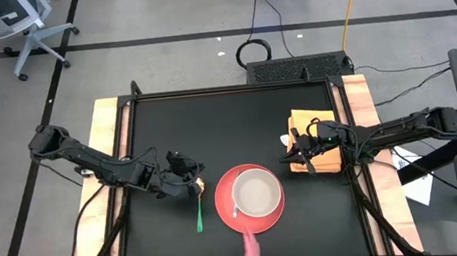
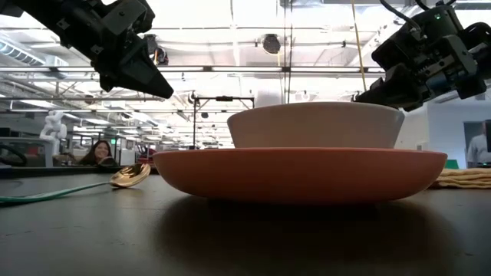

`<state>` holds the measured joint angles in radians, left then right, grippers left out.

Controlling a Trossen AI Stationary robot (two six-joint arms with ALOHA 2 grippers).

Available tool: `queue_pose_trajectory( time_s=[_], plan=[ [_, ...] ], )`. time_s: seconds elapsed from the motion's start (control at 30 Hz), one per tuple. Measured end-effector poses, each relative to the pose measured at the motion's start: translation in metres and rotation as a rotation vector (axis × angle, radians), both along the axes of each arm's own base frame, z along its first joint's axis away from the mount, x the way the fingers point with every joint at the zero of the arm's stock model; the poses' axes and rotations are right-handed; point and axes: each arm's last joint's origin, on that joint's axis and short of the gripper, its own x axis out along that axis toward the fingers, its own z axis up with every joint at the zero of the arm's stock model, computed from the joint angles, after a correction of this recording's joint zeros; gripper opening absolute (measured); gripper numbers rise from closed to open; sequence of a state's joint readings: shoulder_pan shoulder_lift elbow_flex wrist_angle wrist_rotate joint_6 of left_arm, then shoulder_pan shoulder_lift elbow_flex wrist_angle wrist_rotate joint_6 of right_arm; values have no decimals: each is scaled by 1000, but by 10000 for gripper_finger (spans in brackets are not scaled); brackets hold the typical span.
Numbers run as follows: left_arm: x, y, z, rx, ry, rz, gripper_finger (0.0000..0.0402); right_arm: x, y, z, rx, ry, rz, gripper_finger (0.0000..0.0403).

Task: Set table place
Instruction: Put the green spoon into the white bowl

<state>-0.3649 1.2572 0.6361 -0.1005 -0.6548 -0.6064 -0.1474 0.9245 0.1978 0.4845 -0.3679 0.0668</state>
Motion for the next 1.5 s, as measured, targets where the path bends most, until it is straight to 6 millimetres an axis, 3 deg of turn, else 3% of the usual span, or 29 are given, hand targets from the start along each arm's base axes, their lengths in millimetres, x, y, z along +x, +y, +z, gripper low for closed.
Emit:
queue_pose_trajectory(
  time_s=[0.4,0.67,0.9,1.5],
  plan=[
    [0,0,0,0,0,0,47,1,0,3,-2,-37,-1,0],
    [0,0,0,0,0,0,47,4,-1,15,90,-139,-26,0],
    [0,0,0,0,0,0,47,4,3,14,157,-108,-22,0],
    [2,-1,2,-42,-45,19,47,5,8,24,-147,-282,70,0]
  ],
)
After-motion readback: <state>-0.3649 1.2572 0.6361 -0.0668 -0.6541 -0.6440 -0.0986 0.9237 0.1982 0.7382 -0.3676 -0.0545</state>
